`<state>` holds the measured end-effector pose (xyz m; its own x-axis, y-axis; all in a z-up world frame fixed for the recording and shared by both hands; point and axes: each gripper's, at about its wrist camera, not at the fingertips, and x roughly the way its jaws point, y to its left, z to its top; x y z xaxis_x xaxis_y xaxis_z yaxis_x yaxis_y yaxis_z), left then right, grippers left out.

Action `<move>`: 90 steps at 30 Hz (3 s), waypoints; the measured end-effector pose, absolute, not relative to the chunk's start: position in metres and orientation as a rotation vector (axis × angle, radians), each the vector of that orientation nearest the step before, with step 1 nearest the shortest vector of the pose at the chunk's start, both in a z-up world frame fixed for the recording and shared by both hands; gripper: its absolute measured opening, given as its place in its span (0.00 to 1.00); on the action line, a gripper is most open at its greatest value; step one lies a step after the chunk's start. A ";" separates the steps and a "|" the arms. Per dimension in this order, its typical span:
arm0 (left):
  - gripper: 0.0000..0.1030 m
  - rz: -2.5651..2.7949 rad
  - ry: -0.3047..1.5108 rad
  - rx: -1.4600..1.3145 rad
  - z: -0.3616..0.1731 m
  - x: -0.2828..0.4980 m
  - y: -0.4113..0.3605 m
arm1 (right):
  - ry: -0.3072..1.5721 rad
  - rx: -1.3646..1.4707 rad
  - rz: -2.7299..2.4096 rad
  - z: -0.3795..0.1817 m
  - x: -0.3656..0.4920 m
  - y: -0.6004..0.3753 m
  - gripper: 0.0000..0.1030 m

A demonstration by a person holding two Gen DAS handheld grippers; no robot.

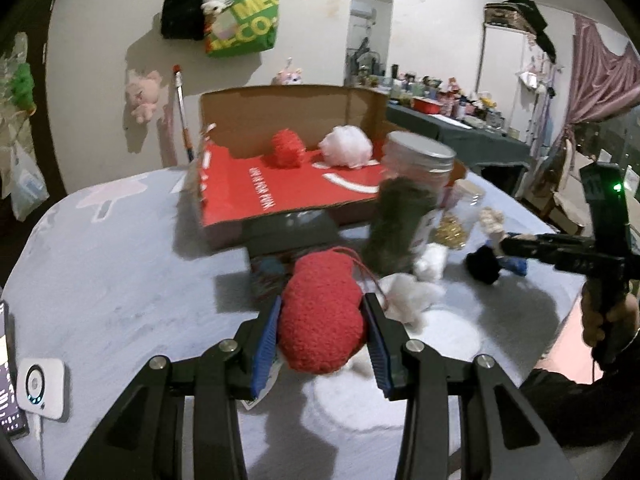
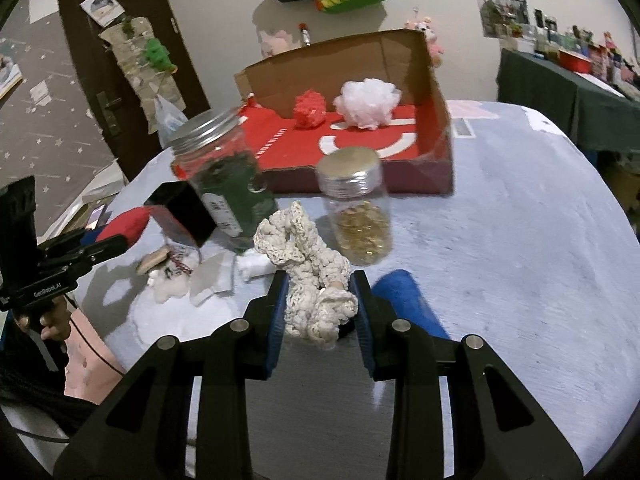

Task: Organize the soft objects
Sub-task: 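Carry the red pouch and cream scrunchie into the cardboard box, then open both grippers to drop the pouch and scrunchie in the box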

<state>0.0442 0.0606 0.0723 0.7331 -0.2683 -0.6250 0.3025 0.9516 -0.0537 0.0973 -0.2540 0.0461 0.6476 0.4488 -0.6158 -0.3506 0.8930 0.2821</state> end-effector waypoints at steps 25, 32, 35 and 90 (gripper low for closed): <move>0.42 -0.258 0.723 0.070 0.048 0.085 0.139 | 0.816 0.054 0.364 0.046 0.141 -0.297 0.29; 0.42 -0.301 0.698 0.086 0.059 0.103 0.143 | 0.826 0.005 0.357 0.049 0.162 -0.297 0.29; 0.42 -0.322 0.680 0.114 0.070 0.113 0.140 | 0.820 -0.019 0.362 0.054 0.170 -0.295 0.29; 0.45 -0.174 1.078 0.299 0.050 0.341 0.025 | 1.080 -0.422 0.229 0.040 0.384 -0.179 0.30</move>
